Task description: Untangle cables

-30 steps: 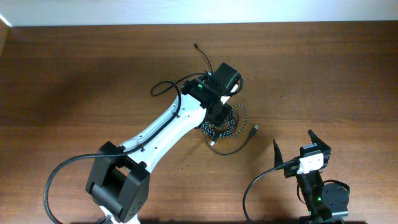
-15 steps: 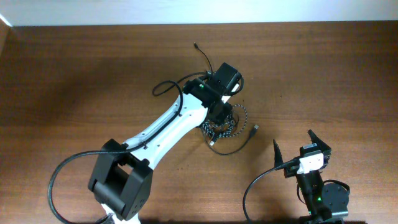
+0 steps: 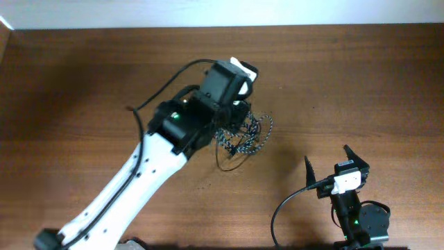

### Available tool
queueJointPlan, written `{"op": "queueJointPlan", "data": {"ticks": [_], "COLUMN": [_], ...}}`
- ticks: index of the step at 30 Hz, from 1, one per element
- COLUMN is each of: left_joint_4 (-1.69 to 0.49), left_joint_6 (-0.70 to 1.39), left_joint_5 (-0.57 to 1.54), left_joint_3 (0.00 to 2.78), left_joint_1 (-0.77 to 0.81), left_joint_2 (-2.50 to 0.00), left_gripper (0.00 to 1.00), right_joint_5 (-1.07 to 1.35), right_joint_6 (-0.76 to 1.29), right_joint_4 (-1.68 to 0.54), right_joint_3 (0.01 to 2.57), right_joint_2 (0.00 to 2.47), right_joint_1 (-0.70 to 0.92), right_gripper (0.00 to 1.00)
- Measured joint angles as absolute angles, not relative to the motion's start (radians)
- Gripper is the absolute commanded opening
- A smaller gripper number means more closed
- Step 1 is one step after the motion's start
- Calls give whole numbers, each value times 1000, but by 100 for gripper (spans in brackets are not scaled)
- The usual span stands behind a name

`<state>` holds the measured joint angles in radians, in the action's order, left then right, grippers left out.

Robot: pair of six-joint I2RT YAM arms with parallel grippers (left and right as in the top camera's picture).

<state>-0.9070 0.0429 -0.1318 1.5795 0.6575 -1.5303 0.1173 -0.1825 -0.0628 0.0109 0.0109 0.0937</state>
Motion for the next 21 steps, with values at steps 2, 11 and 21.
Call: {"op": "queueJointPlan", "data": {"ticks": [2, 11, 21], "left_joint_4": [-908, -928, -937], "left_joint_6": [150, 630, 630], "left_joint_5": [-141, -180, -181], "left_joint_3": [1581, 1581, 1581], "left_joint_1": [610, 521, 521], "left_joint_2": [-1439, -1404, -1404], "left_gripper": [0, 0, 0], "right_joint_5": [117, 117, 371], "right_joint_6": [-183, -183, 863], "right_joint_4": [-63, -63, -18], "right_joint_3": [11, 11, 11], "right_joint_2": [11, 11, 11], "right_joint_1": [94, 94, 94], "right_gripper": [99, 99, 99]}}
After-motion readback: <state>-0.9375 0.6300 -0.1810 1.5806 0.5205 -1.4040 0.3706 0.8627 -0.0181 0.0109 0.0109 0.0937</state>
